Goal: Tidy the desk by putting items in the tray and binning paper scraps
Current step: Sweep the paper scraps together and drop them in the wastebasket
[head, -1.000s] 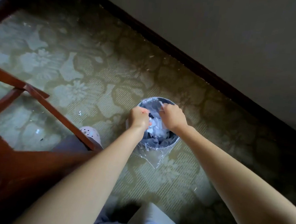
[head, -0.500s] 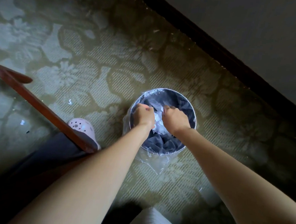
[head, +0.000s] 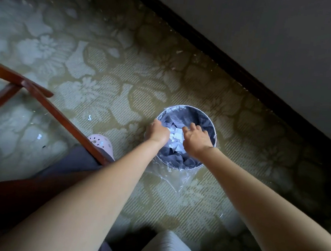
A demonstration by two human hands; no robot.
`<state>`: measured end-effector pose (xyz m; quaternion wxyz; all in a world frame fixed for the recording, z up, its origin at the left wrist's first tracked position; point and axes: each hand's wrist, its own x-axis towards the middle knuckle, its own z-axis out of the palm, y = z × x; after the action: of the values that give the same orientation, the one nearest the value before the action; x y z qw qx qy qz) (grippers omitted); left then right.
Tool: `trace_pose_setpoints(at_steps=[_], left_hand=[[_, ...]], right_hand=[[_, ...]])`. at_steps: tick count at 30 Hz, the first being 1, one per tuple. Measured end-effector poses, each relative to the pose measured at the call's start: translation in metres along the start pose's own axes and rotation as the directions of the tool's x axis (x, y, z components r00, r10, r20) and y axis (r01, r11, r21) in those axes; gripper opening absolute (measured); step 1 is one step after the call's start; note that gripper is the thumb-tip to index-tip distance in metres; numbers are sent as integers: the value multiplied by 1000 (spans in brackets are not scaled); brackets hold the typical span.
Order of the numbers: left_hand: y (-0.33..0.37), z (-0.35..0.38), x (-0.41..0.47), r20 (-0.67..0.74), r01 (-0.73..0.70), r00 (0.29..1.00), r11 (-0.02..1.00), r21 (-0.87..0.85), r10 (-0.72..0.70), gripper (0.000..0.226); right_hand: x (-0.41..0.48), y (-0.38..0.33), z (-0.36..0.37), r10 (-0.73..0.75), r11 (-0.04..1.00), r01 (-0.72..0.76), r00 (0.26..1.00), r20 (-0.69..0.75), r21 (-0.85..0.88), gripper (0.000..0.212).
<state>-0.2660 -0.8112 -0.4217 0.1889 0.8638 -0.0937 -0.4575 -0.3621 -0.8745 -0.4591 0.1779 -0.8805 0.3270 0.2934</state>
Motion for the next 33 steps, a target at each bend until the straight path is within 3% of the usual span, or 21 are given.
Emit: trace_pose_setpoints(at_steps=[4, 8, 12, 17, 21, 25, 28, 33], left_hand=[[10, -34, -46, -120, -138, 979, 969, 203, 164, 36], [23, -78, -110, -220, -274, 897, 872, 405, 384, 36], [32, -129, -181, -337, -305, 767, 773, 557, 545, 36], [12, -201, -268, -526, -270, 525, 717, 642, 669, 37], [-42, -258, -319, -667, -159, 413, 770, 618, 620, 34], [-111, -295, -353, -776, -67, 373, 849, 525, 509, 34], [-164, -315, -366, -843, -3, 384, 914, 407, 377, 36], [-245, -350, -372, -912, 157, 393, 968, 196, 121, 44]], right_hand=[[-36, -16, -42, -61, 989, 36, 982, -178, -141, 35], [-84, -34, -100, -120, 978, 43, 915, -384, -202, 33], [-143, -62, -159, -171, 976, 60, 810, -561, -210, 30], [-220, -123, -211, -298, 953, 143, 621, -725, -268, 27], [-267, -194, -225, -424, 904, 272, 486, -765, -329, 26], [-298, -275, -209, -540, 821, 426, 363, -760, -380, 26], [-310, -332, -183, -624, 717, 569, 269, -734, -402, 19], [-310, -419, -152, -767, 595, 655, 289, -573, -466, 30]])
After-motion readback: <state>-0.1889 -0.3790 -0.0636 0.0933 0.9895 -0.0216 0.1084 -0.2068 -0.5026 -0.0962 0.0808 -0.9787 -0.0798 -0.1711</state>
